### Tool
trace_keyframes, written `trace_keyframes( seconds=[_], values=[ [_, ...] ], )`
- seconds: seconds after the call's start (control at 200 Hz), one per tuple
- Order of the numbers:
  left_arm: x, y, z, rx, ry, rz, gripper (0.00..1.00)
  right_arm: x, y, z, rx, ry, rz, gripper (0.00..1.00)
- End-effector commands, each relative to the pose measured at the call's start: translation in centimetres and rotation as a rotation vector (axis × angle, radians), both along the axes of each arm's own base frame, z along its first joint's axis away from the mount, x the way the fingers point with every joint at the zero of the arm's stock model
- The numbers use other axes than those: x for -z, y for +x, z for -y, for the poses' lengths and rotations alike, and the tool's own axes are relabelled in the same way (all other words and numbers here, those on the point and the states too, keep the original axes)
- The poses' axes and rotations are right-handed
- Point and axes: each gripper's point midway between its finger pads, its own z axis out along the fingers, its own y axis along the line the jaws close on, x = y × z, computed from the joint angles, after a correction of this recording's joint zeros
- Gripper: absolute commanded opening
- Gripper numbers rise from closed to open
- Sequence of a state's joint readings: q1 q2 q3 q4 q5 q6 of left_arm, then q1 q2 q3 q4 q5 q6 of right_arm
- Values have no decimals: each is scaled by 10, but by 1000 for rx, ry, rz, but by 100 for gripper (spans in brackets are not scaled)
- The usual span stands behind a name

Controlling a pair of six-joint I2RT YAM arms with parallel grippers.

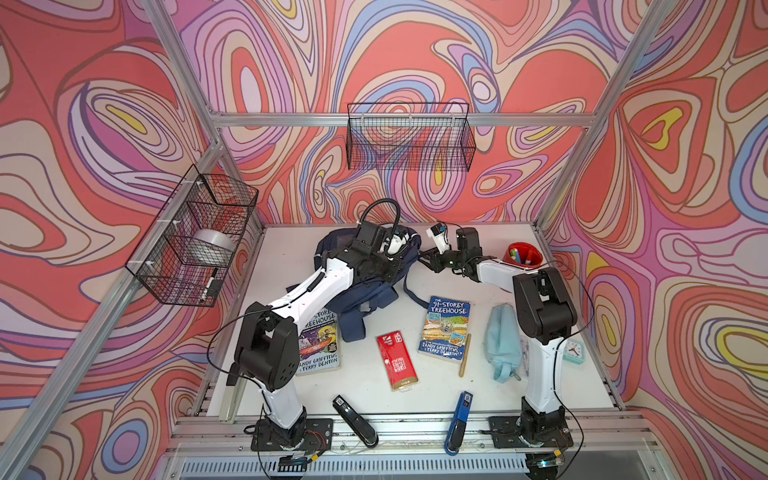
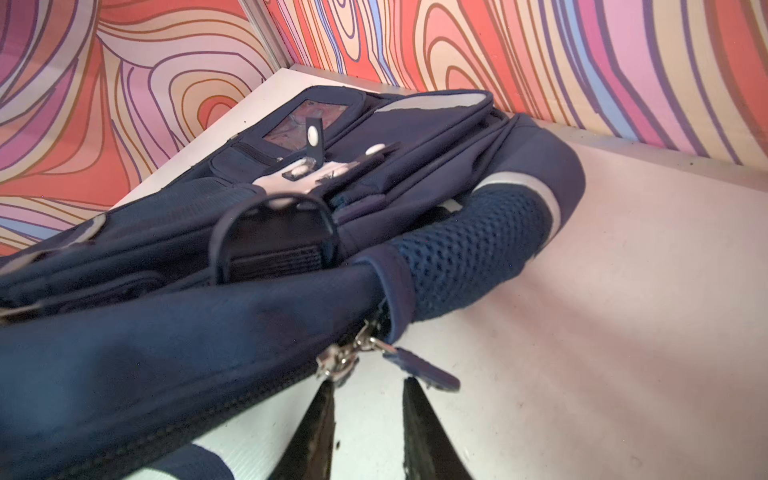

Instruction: Pack the student bag

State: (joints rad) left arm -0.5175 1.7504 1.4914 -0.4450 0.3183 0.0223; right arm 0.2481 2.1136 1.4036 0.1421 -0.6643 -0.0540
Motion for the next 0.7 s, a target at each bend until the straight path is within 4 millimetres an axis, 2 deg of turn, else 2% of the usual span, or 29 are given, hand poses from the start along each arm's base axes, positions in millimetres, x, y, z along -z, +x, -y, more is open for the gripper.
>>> trace_keyframes(
  seconds=[0.0,0.17,0.516,0.581,0.696],
  values=[
    [-37,4,20,47,-93,80,0,2,3,-5,-18,14,1,30],
    [-37,4,21,47,-92,79,0,0,5,-10,-31,56,-7,30],
    [-40,4,25,48,-119,75,0,8,17,-12,6,87,-4,30],
    [-39,6,25,46,-118,73,0,8,20,-10,22,63,7,23],
    [-34,7,25,42,-104,61,0,0,15,-9,14,49,41,3]
  ],
)
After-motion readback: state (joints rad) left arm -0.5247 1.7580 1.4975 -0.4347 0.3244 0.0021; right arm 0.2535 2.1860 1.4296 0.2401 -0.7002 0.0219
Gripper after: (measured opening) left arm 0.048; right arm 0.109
